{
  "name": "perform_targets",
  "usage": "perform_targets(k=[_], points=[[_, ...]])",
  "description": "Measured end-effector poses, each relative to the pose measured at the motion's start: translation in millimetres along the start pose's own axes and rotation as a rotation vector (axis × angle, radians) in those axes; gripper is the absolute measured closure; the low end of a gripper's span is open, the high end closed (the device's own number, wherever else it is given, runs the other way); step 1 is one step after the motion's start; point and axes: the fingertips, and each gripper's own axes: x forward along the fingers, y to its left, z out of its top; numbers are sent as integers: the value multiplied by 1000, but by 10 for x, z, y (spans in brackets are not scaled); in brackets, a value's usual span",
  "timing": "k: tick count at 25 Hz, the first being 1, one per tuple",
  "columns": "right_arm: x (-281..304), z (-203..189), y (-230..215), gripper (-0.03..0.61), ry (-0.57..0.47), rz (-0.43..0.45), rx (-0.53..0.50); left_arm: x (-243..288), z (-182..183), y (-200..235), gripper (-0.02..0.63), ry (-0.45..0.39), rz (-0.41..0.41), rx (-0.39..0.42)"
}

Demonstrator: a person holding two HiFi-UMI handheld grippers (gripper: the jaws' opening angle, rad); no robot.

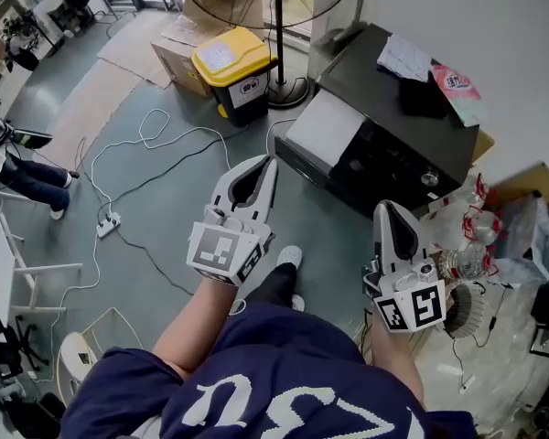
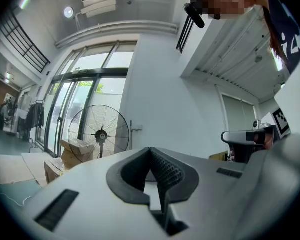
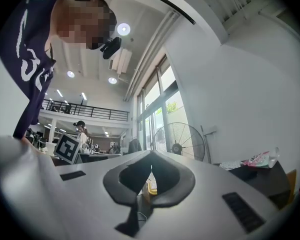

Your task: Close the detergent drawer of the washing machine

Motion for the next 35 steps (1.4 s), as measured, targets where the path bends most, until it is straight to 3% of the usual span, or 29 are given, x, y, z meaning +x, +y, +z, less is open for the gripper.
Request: perform_targets(k=[5, 10, 18, 35], points=[[624, -58, -257, 563, 1, 19, -18, 552, 2, 555, 595, -8, 6, 7], [1067, -122, -681, 563, 0, -51, -16, 1063, -39, 1010, 595, -3, 6, 11], [1387, -267, -1370, 563, 26, -151, 5, 1680, -151, 1210, 595, 7, 11, 13], [1783, -426, -2542, 563, 62, -11, 32, 2468, -470, 1189, 595, 45, 156, -3]])
